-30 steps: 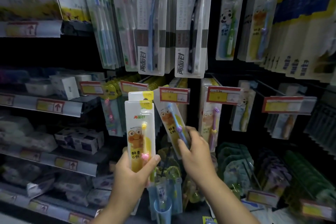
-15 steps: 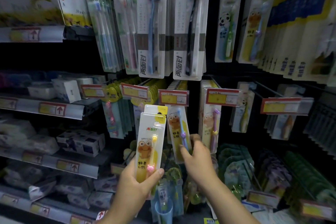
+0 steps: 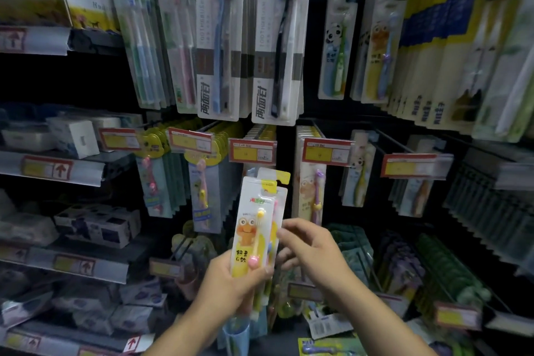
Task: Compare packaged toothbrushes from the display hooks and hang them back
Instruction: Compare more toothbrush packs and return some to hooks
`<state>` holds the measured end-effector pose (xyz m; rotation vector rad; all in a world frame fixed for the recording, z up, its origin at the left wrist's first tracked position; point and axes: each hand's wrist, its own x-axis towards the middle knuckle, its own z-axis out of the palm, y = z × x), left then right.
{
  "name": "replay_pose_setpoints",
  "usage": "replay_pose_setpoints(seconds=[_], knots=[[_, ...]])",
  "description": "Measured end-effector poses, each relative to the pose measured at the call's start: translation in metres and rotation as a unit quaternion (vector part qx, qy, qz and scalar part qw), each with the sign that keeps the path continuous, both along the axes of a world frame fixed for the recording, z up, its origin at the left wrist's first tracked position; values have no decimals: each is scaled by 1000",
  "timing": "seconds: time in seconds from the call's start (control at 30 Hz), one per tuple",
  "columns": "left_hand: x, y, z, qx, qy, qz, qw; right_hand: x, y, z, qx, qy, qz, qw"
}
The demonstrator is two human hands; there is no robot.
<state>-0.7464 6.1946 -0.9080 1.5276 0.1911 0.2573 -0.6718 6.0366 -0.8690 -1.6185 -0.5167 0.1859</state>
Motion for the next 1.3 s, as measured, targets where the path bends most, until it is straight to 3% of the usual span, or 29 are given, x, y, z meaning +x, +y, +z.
replay_pose_setpoints(seconds=[0.1, 0.27, 0.5, 0.73, 0.87, 1.3], knots=[[8, -12, 4, -24, -11, -6, 1000, 1, -10, -3, -25, -28, -10, 999], [23, -26, 6, -21, -36, 50, 998, 8, -18, 6, 33, -47, -116, 992], [28, -22, 4, -57, -23, 48, 997, 19, -17, 9, 49, -7, -220, 974], [22, 1, 11, -73, -49, 91, 992, 20, -27, 10, 24, -33, -238, 970], [27, 16, 15, -29, -65, 116, 991, 21, -28, 7, 5, -31, -228, 973], [63, 12, 24, 43, -45, 75, 995, 27, -24, 0, -17, -30, -234, 972]])
